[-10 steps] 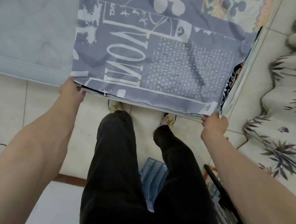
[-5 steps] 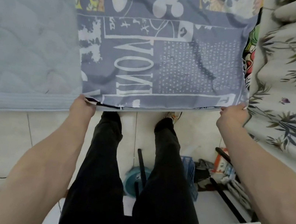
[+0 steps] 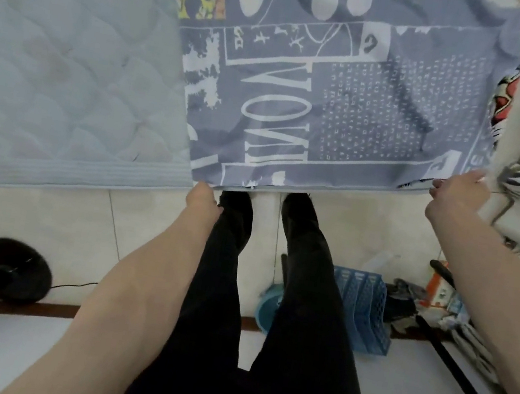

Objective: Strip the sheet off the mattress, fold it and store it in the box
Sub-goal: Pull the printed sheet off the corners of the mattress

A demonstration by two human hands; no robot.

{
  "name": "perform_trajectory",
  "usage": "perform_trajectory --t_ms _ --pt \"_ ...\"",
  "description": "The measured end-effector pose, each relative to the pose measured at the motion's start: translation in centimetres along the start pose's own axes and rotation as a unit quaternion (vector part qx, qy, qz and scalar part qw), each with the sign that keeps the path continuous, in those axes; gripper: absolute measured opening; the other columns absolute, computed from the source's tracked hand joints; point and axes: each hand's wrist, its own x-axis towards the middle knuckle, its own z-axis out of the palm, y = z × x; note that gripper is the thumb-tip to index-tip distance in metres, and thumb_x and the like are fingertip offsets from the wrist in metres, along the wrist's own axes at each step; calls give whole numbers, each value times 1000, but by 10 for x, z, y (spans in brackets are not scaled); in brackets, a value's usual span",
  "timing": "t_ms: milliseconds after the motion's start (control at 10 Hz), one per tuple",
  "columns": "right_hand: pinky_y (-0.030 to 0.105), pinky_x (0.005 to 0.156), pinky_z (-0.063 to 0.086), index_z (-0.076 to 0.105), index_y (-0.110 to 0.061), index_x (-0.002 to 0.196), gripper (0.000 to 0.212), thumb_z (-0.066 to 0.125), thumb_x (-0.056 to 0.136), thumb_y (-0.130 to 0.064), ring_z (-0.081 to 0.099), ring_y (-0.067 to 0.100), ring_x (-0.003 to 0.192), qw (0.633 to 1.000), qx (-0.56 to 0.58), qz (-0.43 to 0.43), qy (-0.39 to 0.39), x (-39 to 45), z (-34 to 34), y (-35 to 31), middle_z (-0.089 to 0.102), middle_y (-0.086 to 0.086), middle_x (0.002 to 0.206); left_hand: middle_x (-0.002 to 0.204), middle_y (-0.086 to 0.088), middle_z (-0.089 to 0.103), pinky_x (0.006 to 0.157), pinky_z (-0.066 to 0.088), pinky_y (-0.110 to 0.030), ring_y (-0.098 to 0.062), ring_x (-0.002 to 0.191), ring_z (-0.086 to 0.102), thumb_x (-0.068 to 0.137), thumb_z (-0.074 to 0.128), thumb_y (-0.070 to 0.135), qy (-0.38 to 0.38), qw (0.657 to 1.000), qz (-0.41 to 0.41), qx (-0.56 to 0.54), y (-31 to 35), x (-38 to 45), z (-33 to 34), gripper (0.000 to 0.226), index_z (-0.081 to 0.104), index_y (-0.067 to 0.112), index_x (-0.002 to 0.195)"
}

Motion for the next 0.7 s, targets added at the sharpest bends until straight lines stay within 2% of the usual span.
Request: perform_trajectory --t_ms 100,200,300,400,500,600,700 --pt "25 61 43 36 -12 151 55 20 107 -40 49 8 66 1000 28 8 1 13 11 6 45 -8 83 117 -7 56 110 46 -44 -22 104 58 101 54 30 -36 999 4 -34 -13 7 10 42 51 10 138" --pt "28 49 38 52 -17 140 52 29 106 -49 48 14 52 997 36 6 67 14 16 16 56 1 76 123 -5 64 112 46 -42 -18 108 63 101 57 30 -51 996 16 -72 -23 21 13 29 59 13 125" --pt "29 52 44 59 -18 129 51 33 104 -53 55 16 53 998 22 -3 60 10 27 20 68 7 88 116 -1 65 111 47 -40 -15 109 62 99 61 31 -45 992 23 -113 -23 24 17 19 61 16 111" --pt "31 56 45 57 -20 111 39 34 104 -51 55 17 52 999 27 -1 42 17 33 32 70 9 83 127 2 67 111 47 -39 -11 116 64 98 62 33 -50 990 37 -129 -24 25 19 35 62 16 129" --pt "31 54 42 50 -21 105 32 33 105 -48 52 17 51 999 25 1 35 26 36 40 68 9 83 134 2 65 111 47 -39 -12 120 63 97 64 35 -48 987 34 -151 -27 24 21 45 60 15 136" --pt "27 45 38 50 -22 108 30 33 105 -48 49 15 47 999 24 2 35 32 35 43 65 5 74 124 0 67 109 48 -39 -13 113 64 95 65 42 -44 984 40 -167 -26 24 26 45 61 16 131" --pt "27 46 42 49 -25 110 30 32 105 -49 51 15 49 999 12 -1 36 34 33 45 65 4 72 126 1 68 109 48 -38 -12 105 65 96 64 45 -38 982 46 -181 -25 25 29 49 61 15 134"
